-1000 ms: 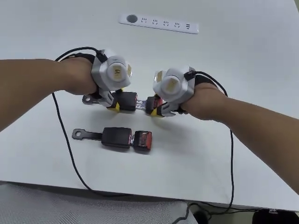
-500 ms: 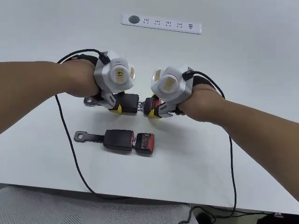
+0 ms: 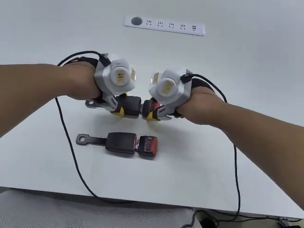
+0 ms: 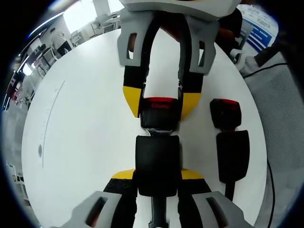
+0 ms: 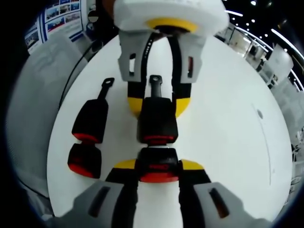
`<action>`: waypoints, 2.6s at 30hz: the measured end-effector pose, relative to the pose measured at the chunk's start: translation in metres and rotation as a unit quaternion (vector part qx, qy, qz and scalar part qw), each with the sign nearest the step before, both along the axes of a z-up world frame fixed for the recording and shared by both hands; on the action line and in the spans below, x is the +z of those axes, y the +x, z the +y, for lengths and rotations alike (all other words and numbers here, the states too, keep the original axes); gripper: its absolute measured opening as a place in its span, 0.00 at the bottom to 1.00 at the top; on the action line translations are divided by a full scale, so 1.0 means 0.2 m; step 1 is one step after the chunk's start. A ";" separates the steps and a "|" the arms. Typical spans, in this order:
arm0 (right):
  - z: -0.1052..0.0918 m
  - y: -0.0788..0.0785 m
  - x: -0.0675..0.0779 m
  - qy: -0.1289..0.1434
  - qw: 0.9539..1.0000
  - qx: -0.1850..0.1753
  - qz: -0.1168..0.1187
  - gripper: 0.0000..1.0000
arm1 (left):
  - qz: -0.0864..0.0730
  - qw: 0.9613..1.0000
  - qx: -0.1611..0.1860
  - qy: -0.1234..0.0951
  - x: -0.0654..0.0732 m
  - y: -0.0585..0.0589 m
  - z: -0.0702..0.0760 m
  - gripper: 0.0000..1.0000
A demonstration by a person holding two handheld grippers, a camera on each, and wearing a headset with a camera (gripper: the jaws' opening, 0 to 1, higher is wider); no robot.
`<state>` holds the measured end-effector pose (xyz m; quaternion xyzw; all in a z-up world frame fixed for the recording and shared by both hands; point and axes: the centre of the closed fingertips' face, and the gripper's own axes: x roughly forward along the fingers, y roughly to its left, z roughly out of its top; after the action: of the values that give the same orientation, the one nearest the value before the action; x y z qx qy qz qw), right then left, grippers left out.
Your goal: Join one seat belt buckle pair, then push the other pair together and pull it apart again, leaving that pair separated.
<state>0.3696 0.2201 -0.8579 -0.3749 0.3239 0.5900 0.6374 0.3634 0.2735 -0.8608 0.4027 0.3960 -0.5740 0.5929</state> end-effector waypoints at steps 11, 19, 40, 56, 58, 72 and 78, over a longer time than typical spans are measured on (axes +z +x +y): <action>-0.06 0.01 -0.01 -0.006 1.000 0.000 0.001 0.32 | 0.000 1.000 0.007 -0.003 0.01 -0.01 0.00 0.33; -0.08 -0.01 0.00 0.006 1.000 0.002 -0.005 0.33 | 0.002 1.000 0.004 -0.001 0.01 -0.01 -0.01 0.33; -0.61 -0.07 0.02 -0.018 0.998 -0.057 -0.005 0.35 | -0.003 1.000 0.013 -0.003 0.01 0.01 0.00 0.34; -0.78 -0.09 0.03 -0.035 0.996 -0.083 -0.013 0.36 | 0.004 0.999 0.054 -0.005 0.01 0.02 0.01 0.34; -0.78 -0.08 0.03 -0.051 0.995 -0.087 -0.024 0.38 | 0.005 0.998 0.064 -0.001 0.01 0.02 0.01 0.34; -0.70 -0.15 0.22 0.020 0.987 -0.158 -0.035 0.56 | -0.075 0.988 0.132 -0.042 0.25 -0.02 0.13 0.57; -0.74 -0.23 0.26 0.056 0.975 -0.214 -0.023 0.62 | -0.099 0.971 0.194 -0.096 0.41 -0.18 0.23 0.65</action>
<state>0.3227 0.0720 -0.8057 -0.2739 0.3482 0.4488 0.7761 0.3281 0.3197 -0.7792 0.3145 0.3494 -0.4408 0.7647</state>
